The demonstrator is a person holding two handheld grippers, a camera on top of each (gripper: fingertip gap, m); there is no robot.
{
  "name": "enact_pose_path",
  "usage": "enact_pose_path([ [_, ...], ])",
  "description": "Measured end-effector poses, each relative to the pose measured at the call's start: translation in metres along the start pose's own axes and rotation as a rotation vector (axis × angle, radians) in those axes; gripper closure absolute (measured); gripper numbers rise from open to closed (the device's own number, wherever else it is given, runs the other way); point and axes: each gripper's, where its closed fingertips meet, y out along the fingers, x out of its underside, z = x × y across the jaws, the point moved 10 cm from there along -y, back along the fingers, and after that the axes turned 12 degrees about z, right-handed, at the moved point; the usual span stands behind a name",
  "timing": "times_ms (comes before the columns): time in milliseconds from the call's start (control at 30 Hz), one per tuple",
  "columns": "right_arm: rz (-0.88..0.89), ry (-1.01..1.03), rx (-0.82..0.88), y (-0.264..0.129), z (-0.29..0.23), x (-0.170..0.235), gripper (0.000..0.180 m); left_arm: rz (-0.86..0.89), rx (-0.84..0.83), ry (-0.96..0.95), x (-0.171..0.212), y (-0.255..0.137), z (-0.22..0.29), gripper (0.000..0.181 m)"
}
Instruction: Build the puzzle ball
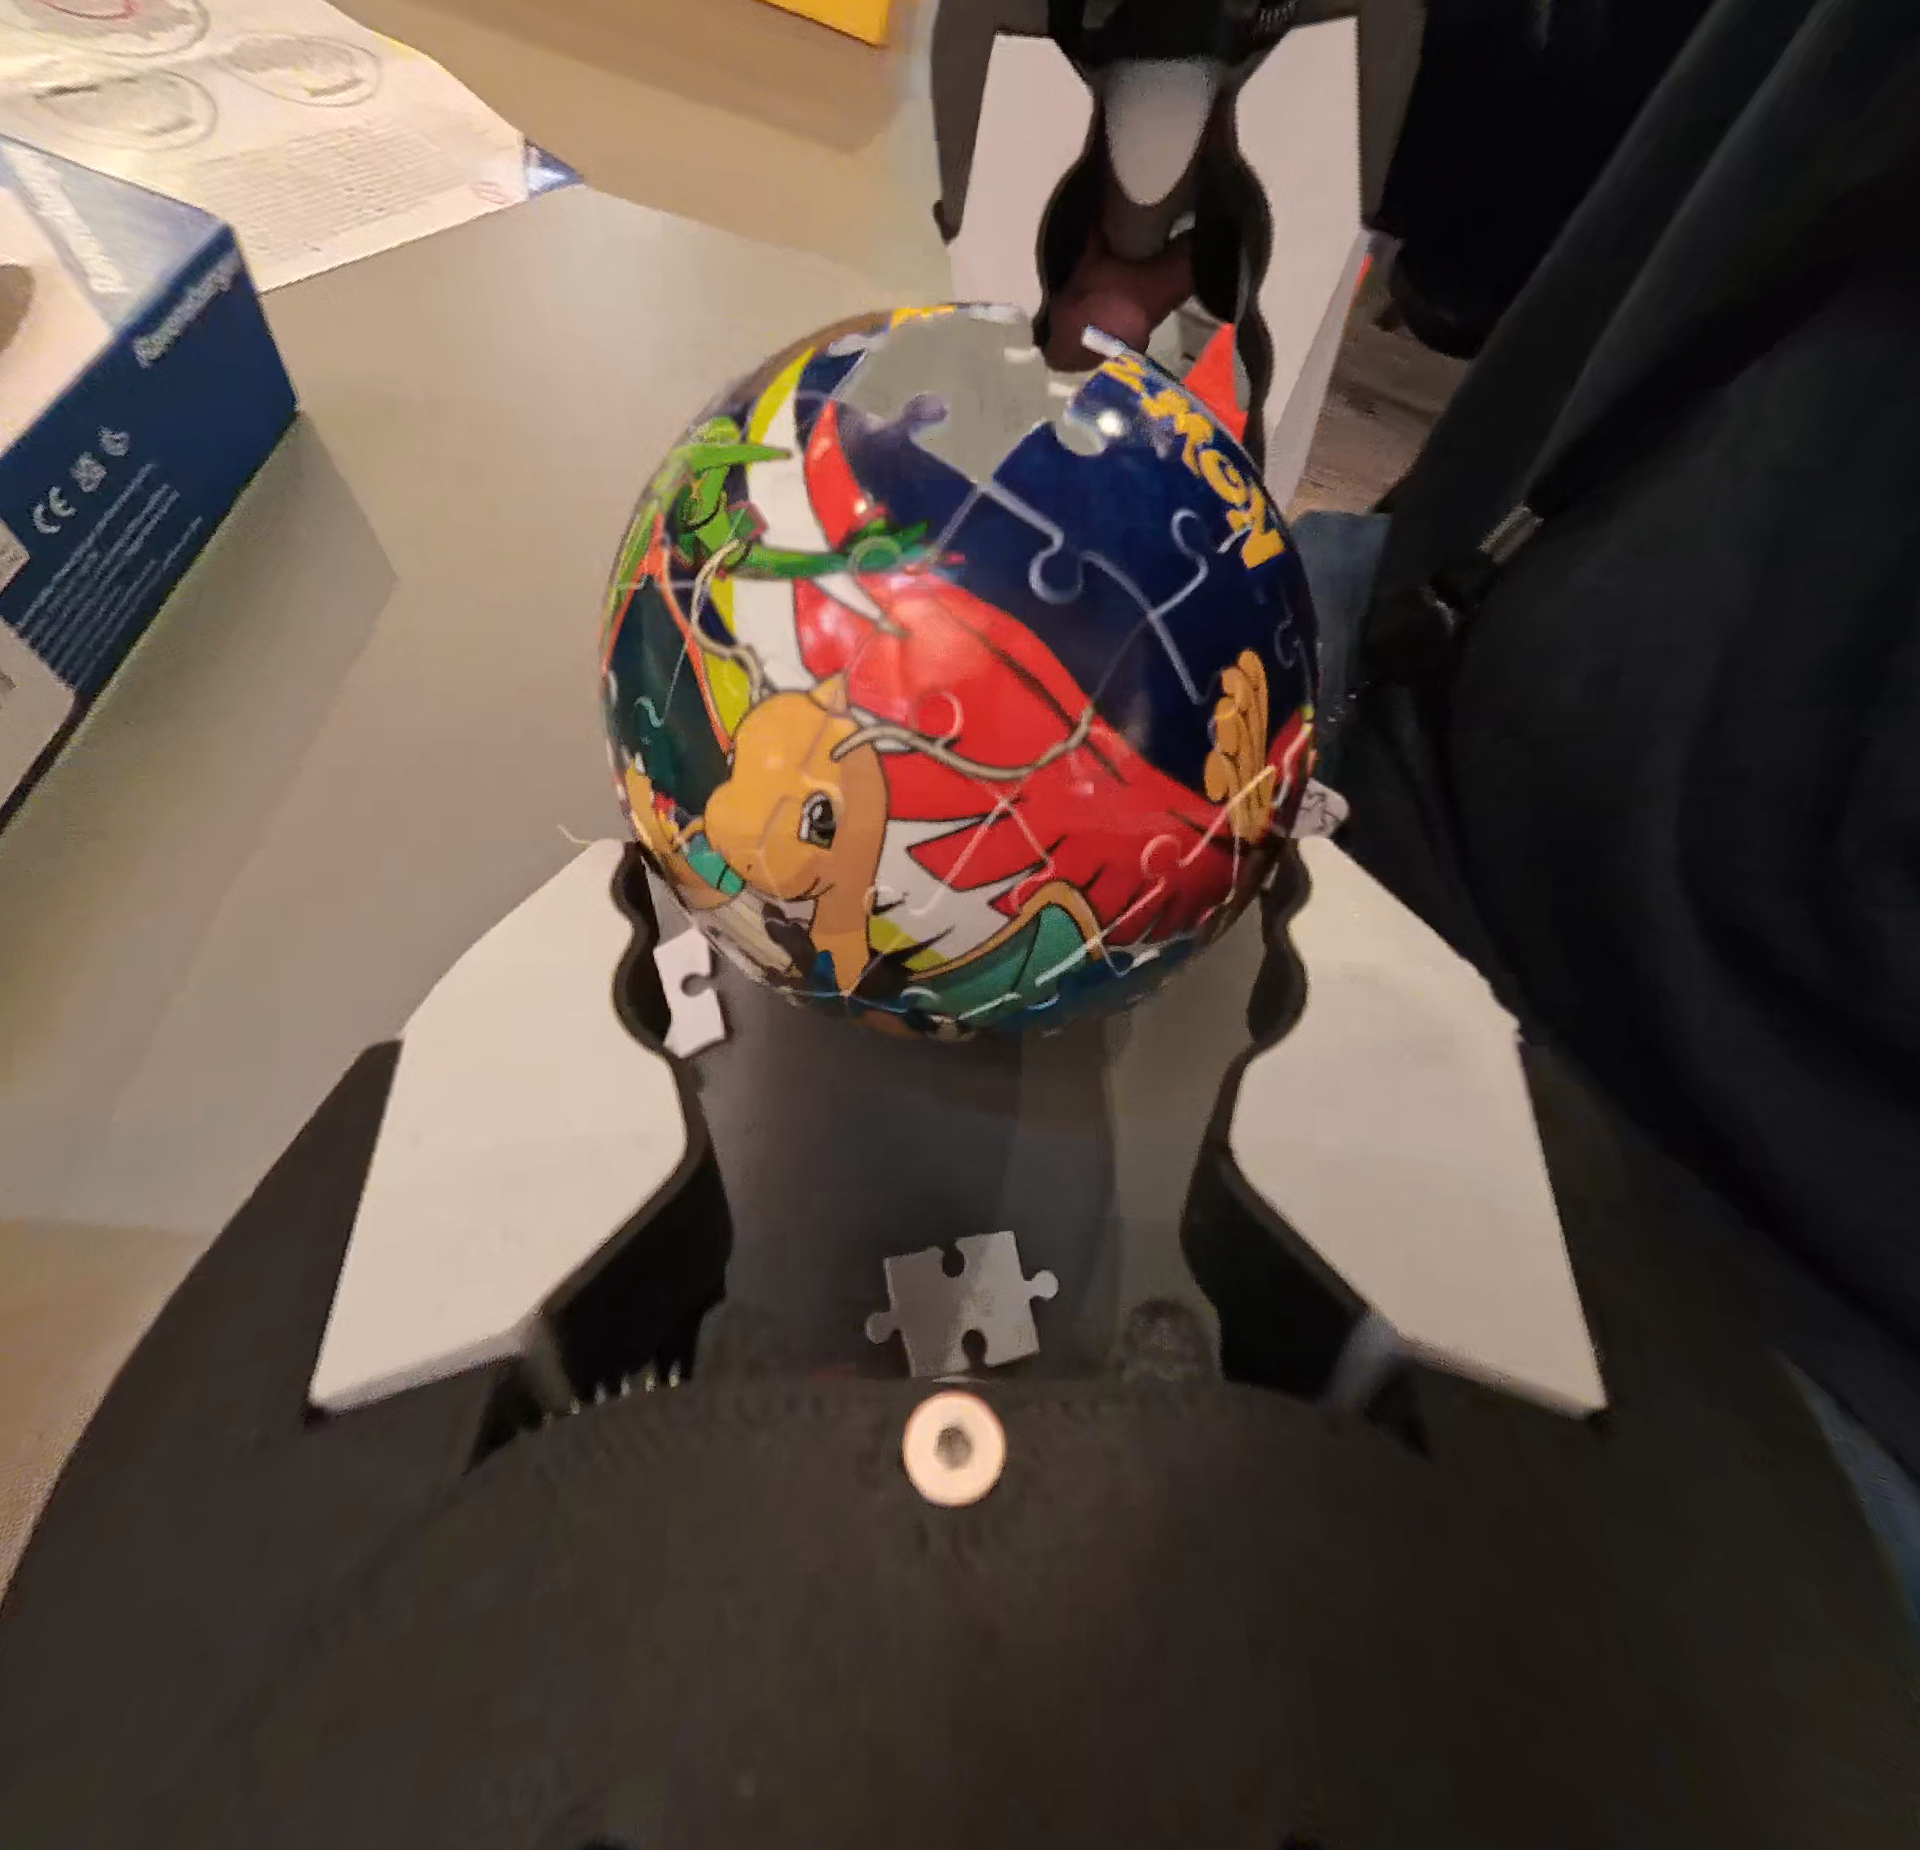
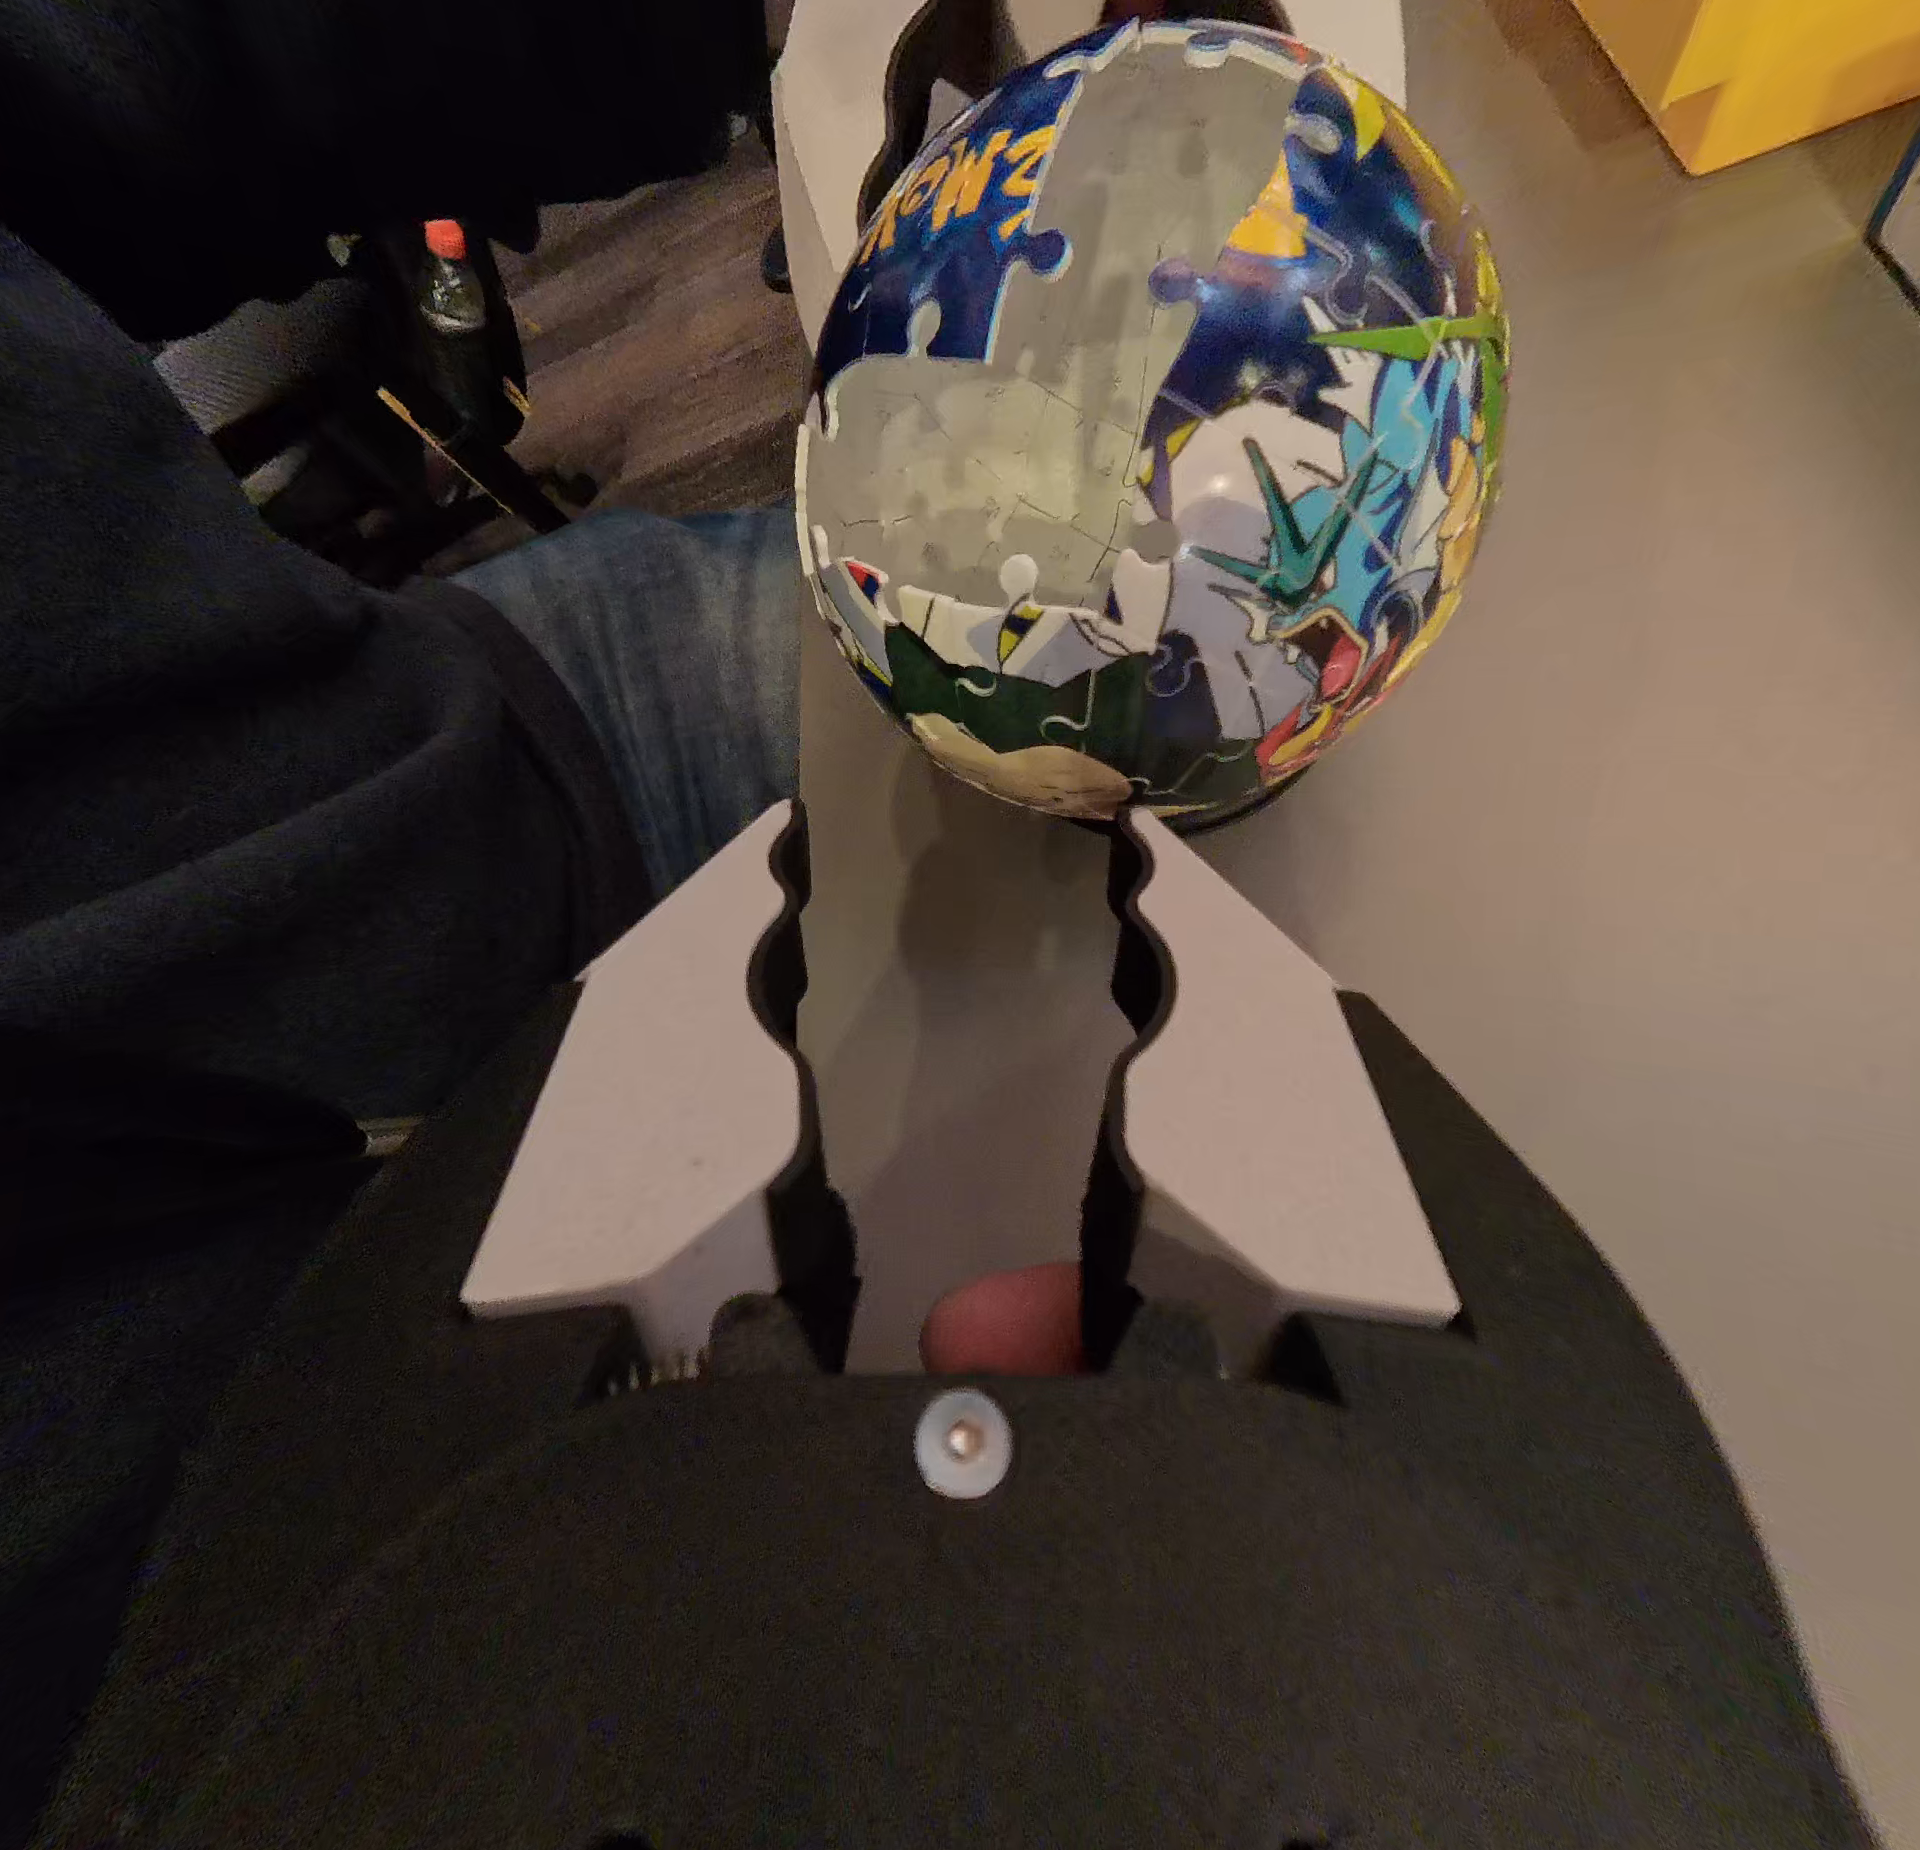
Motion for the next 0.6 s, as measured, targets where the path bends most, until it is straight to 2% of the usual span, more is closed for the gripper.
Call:
enact_pose_path([
  [200,0.006,-0.001,-0.01,0.0,-0.009,0.002,0.124,-0.02,0.018,0.007,-0.008,-0.011,-0.015,0.071],
  [400,0.051,-0.062,0.083,-0.024,0.022,-0.009,0.114,0.009,-0.204,0.055,-0.002,-0.024,0.016,0.07],
  [600,0.025,-0.14,0.003,-0.003,0.042,-0.014,0.102,0.05,-0.308,0.078,0.007,-0.008,0.051,0.069],
])
